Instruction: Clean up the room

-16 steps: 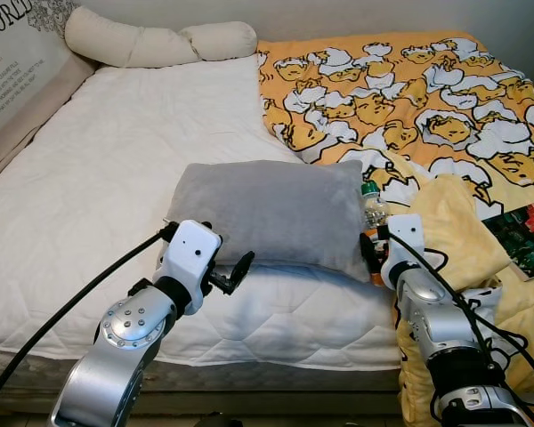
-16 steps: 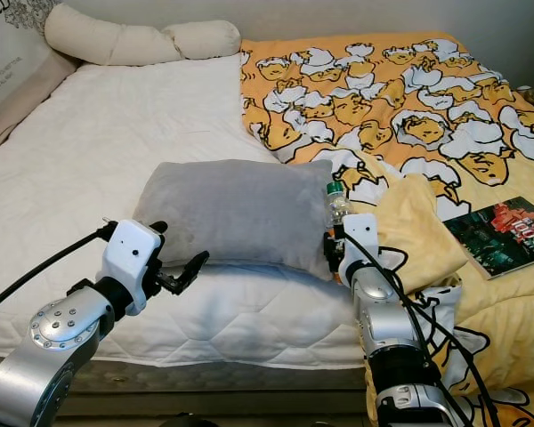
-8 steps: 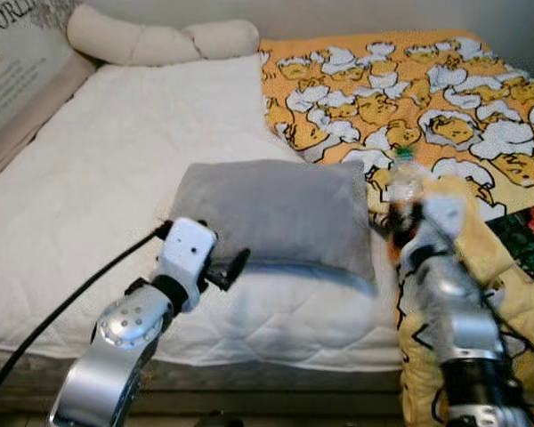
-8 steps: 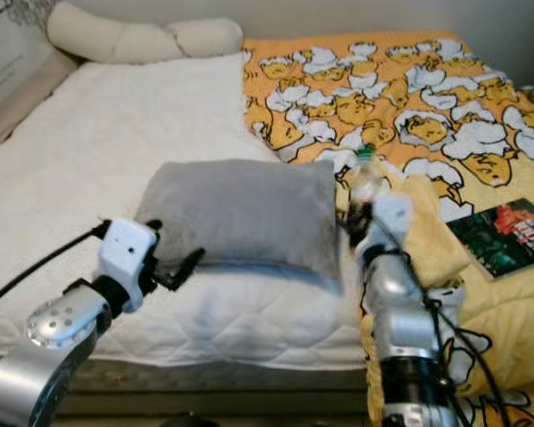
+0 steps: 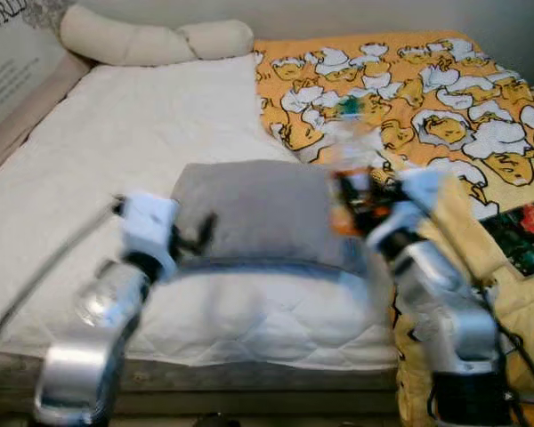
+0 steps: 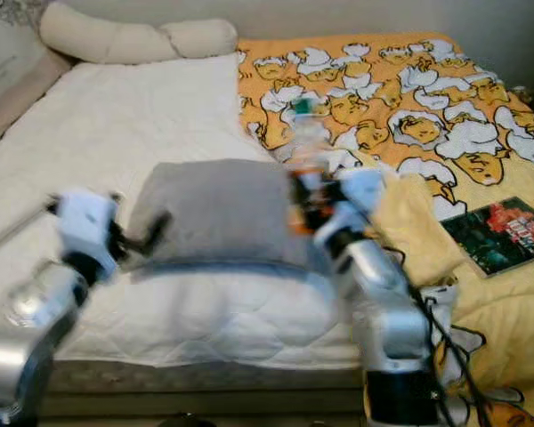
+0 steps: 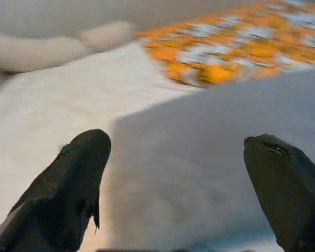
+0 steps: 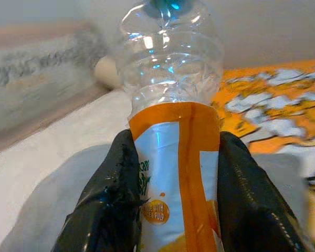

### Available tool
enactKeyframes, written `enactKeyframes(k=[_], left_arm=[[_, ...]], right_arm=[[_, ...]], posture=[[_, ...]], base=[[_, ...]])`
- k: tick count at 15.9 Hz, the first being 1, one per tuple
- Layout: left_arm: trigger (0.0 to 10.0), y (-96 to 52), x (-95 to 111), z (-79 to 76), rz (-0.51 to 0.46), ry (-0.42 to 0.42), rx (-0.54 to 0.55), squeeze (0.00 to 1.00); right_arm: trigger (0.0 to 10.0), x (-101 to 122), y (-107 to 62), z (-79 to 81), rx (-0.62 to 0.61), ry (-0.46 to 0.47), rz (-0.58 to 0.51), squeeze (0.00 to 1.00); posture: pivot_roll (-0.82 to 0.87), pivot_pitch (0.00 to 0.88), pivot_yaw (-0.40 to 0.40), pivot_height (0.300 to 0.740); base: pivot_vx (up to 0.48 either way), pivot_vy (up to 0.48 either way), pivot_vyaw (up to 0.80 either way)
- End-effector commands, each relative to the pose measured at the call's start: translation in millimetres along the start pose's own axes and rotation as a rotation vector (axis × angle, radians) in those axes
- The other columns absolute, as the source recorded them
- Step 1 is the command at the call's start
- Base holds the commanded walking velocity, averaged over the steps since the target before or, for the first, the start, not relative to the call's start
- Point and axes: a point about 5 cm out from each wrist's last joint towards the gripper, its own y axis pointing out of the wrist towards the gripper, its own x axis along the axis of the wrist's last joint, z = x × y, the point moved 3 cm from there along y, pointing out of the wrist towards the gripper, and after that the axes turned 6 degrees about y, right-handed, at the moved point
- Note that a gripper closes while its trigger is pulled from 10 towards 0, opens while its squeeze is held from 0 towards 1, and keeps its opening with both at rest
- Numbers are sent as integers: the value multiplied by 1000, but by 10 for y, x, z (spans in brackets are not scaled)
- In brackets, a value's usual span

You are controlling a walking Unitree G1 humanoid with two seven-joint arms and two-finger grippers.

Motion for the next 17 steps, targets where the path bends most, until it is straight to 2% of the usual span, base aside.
enactKeyframes(k=[1, 3, 5, 7, 9, 10, 11, 14, 17], left_arm=[[10000, -1, -127, 146, 56, -10, 84, 0], [10000, 12, -189, 315, 56, 16, 216, 0], [10000, 11, -209, 268, 66, -6, 186, 0], [10000, -20, -211, 115, 75, 52, 115, 0], [10000, -62, -193, -23, 58, 108, 89, 0], [10000, -79, -211, -21, 62, 102, 90, 0], [10000, -92, -288, 20, 94, 62, 115, 0], [10000, -166, -300, 11, 115, 80, 126, 0], [10000, -173, -261, 12, 105, 80, 122, 0]], right_arm=[[10000, -57, 16, 84, 15, 2, 21, 0], [10000, -222, 42, 246, 44, -8, 84, 0], [10000, -360, 15, 235, 6, -16, 135, 0], [10000, -447, -90, 147, -35, -10, 176, 0], [10000, -389, -213, 59, -23, -8, 199, 0], [10000, -350, -245, 55, -16, -9, 199, 0], [10000, -319, -254, 23, -23, 9, 195, 0], [10000, -365, -407, -210, -130, 96, 193, 0], [10000, -454, -463, -166, -114, 142, 224, 0]], posture=[[-92, 0, 65, 740], [-107, 0, 62, 740], [-106, 0, 55, 740], [-89, 0, 41, 740], [-78, 0, 28, 740], [-89, 0, 24, 740], [-97, 0, 25, 740], [-77, 0, 36, 740], [-80, 0, 35, 740]], base=[[0, 0, 800], [0, 0, 800], [0, 0, 800], [0, 0, 800], [0, 0, 800], [0, 0, 800], [0, 0, 800], [0, 0, 800], [0, 0, 800]])
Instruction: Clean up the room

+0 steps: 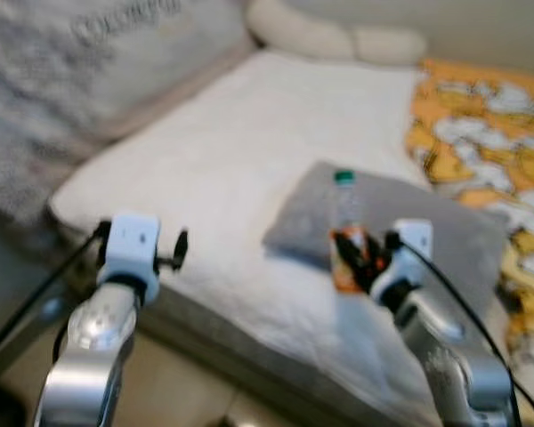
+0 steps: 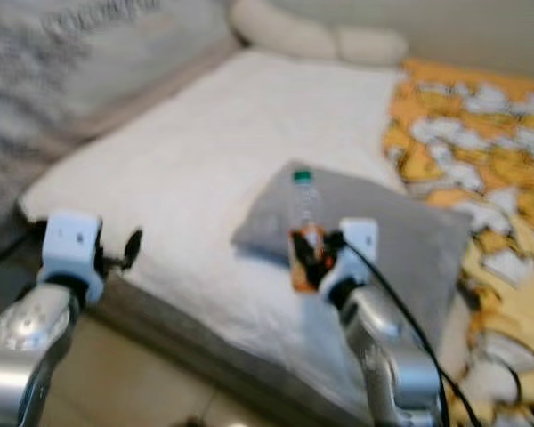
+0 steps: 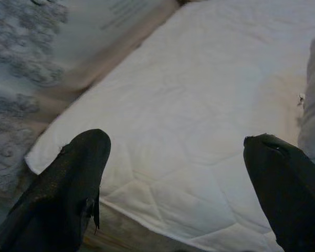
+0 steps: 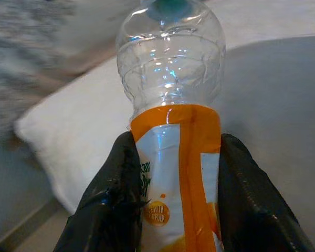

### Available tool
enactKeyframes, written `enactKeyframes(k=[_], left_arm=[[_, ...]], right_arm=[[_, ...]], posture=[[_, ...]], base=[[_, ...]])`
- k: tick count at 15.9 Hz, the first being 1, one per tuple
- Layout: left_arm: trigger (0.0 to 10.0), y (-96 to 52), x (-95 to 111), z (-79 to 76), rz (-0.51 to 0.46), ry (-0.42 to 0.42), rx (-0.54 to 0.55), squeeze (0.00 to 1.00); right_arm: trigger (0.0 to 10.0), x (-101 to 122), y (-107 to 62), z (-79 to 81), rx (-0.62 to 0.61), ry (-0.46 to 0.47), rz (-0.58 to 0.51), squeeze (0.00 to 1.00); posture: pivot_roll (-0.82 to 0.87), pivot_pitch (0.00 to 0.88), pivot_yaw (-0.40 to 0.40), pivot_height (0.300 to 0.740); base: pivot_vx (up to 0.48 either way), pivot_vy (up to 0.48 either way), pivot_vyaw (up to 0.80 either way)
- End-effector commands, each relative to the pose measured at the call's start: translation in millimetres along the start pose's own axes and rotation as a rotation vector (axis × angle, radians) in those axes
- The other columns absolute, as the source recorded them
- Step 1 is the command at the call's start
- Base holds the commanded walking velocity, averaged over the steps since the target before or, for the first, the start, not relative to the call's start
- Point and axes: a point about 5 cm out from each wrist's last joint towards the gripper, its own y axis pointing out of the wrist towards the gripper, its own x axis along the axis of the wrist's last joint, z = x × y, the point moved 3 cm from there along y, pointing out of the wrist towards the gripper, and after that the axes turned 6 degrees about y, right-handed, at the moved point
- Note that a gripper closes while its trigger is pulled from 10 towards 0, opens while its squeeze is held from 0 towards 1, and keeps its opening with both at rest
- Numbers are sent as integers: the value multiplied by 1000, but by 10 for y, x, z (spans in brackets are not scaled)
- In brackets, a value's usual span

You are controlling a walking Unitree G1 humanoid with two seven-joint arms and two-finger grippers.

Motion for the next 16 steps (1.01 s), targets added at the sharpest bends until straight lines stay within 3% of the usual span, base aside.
enactKeyframes(k=[1, 7, 16], left_arm=[[10000, 5, 47, 40, -19, 17, 12, 0], [10000, 74, 25, -9, -19, 21, -20, 0], [10000, 94, 3, 23, -12, 8, -6, 0]], right_arm=[[10000, -71, -20, 34, 16, 6, 35, 0], [10000, -135, 38, 80, 72, -48, 95, 0], [10000, -233, 61, 118, 73, -37, 125, 0]], posture=[[-83, 0, 33, 740], [-110, 0, 50, 740], [-102, 0, 53, 740]], base=[[0, 0, 800], [0, 0, 800], [0, 0, 800]])
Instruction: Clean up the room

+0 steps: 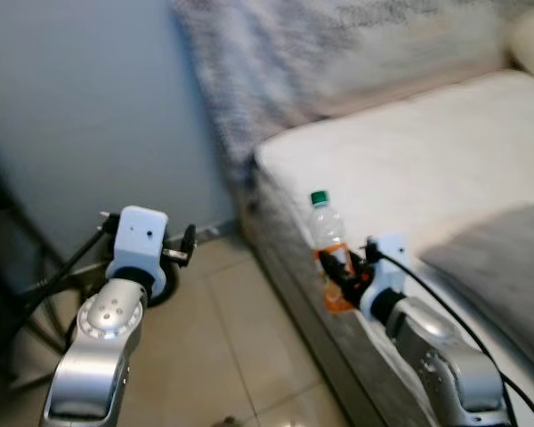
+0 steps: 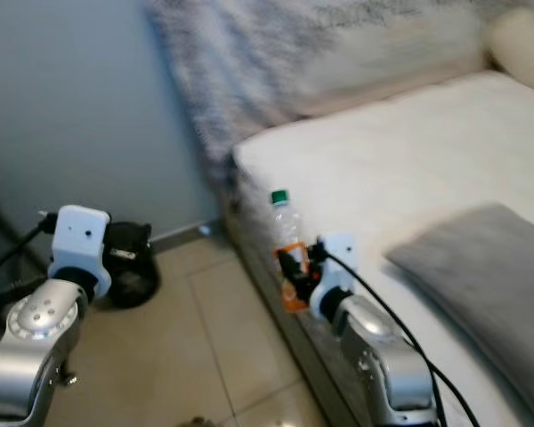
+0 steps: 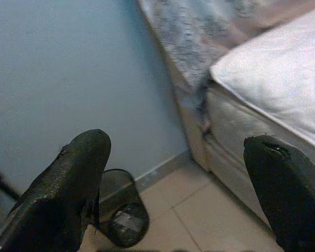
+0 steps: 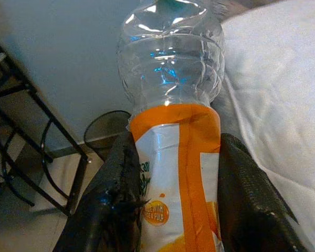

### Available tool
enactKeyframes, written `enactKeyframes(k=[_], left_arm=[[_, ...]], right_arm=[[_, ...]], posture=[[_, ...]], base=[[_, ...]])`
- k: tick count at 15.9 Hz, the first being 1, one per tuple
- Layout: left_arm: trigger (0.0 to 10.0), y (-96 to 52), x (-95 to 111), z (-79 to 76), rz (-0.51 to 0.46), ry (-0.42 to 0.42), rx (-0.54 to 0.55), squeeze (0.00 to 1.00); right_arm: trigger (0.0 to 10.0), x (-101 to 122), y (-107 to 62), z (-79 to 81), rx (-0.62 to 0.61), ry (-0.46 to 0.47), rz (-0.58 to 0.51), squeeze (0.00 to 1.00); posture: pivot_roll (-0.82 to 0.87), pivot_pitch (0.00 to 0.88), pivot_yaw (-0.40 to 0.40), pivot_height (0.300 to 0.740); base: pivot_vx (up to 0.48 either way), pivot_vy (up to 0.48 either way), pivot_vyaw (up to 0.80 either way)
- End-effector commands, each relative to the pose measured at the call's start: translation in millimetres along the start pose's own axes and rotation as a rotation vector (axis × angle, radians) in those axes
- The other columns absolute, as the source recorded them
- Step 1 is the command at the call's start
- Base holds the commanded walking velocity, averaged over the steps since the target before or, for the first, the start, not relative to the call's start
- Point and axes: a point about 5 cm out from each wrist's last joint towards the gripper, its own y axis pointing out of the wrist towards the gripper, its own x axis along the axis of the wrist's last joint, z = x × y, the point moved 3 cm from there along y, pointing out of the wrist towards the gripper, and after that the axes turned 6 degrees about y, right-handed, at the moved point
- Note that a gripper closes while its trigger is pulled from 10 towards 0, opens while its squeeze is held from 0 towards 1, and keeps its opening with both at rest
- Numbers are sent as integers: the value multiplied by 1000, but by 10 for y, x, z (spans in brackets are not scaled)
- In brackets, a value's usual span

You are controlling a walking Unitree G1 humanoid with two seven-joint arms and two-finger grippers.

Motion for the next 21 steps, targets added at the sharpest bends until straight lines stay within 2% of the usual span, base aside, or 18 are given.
enactKeyframes(k=[1, 5, 9, 14, 17, 18, 19, 21], left_arm=[[10000, 4, -2, 39, 4, -2, 8, 0], [10000, 11, 1, 50, 4, -26, 21, 0], [10000, 16, 16, 69, 2, -29, 22, 0], [10000, 8, 1, 83, 6, -34, 17, 0], [10000, -13, -24, 95, 10, -31, 22, 0], [10000, -19, -33, 88, 12, -29, 18, 0], [10000, -22, -36, 91, 12, -31, 18, 0], [10000, -33, -52, 91, 12, -32, 18, 0]], right_arm=[[10000, -1, 19, 52, 16, -2, 2, 0], [10000, 9, 28, 44, 10, -31, 4, 0], [10000, 4, 56, 40, -19, -96, -12, 0], [10000, 6, 82, -72, -121, -203, -5, 0], [10000, -35, 68, -118, -150, -199, -14, 0], [10000, -52, 57, -99, -115, -132, -2, 0], [10000, -47, 52, -96, -115, -103, -9, 0], [10000, -65, 47, -90, -116, -111, -8, 0]], posture=[[-103, 0, 54, 740], [-98, 0, 45, 740], [-89, 0, 39, 740], [-87, 0, 33, 740], [-87, 0, 36, 740], [-83, 0, 32, 740], [-84, 0, 31, 740], [-82, 0, 28, 740]], base=[[0, 0, 800], [127, 0, 800], [283, 0, 0], [325, 0, 0], [329, 0, 0], [326, 0, 0], [326, 0, 0], [326, 0, 0]])
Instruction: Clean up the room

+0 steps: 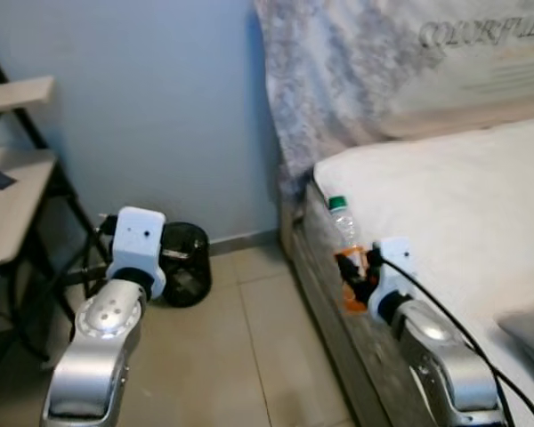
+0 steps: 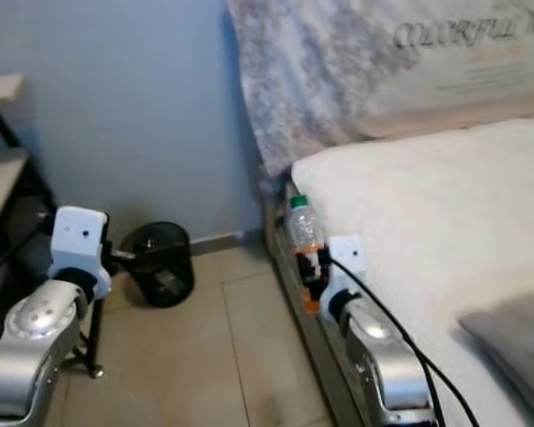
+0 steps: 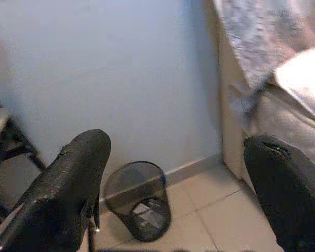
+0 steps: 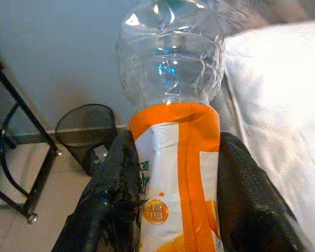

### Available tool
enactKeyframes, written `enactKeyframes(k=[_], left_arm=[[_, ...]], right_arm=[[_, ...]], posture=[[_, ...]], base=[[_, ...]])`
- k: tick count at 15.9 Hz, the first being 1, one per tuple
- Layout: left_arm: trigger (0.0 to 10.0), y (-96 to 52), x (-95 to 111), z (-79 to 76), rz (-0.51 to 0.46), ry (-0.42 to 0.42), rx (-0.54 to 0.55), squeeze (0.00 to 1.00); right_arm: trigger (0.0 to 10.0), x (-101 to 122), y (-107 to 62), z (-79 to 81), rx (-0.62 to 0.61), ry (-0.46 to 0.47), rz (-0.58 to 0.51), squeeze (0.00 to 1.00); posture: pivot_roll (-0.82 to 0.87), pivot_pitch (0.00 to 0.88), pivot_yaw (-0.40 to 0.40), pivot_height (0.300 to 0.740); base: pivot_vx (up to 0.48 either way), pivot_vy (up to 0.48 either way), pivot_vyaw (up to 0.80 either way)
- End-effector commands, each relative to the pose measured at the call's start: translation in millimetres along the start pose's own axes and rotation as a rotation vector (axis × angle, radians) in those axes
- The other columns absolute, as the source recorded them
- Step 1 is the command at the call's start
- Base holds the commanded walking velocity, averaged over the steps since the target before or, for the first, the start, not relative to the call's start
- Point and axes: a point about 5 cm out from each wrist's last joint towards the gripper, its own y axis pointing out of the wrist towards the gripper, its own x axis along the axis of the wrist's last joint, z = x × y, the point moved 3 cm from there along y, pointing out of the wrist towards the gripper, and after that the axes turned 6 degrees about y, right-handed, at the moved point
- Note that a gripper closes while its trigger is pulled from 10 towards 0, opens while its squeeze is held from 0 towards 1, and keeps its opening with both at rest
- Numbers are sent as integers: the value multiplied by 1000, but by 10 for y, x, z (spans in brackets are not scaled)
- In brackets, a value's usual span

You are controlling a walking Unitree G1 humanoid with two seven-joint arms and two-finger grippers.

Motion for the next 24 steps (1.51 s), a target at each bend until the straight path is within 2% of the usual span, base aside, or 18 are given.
enactKeyframes(k=[1, 4, 7, 11, 15, 17, 20, 24], left_arm=[[10000, -25, -23, 76, 5, 11, 24, 0], [10000, -24, -24, 68, 4, 12, 20, 0], [10000, -8, -12, 59, -2, 23, 12, 0], [10000, 15, 1, 67, -7, 29, 7, 0], [10000, 22, 12, 66, -12, 36, 5, 0], [10000, 21, 15, 61, -14, 34, 4, 0], [10000, 15, 3, 52, -12, 36, 1, 0], [10000, 13, -5, 42, -10, 54, -9, 0]], right_arm=[[10000, 16, 15, 124, 46, -5, -11, 0], [10000, 23, 10, 146, 76, -40, -13, 0], [10000, -20, 23, 170, 91, -72, 13, 0], [10000, 19, 53, 156, 78, -63, -1, 0], [10000, 11, 55, 163, 104, -96, 9, 0], [10000, -15, 45, 188, 118, -122, 29, 0], [10000, -27, 42, 205, 120, -109, 29, 0], [10000, -45, 41, 178, 112, -114, 37, 0]], posture=[[-82, 0, 27, 740], [-83, 0, 29, 740], [-84, 0, 34, 740], [-80, 0, 32, 740], [-83, 0, 34, 740], [-79, 0, 30, 740], [-80, 0, 31, 740], [-74, 0, 28, 740]], base=[[322, 0, 0], [325, 0, 0], [326, 0, 796], [325, 0, 0], [325, 0, 0], [324, 0, 753], [325, 0, 800], [325, 0, 0]])
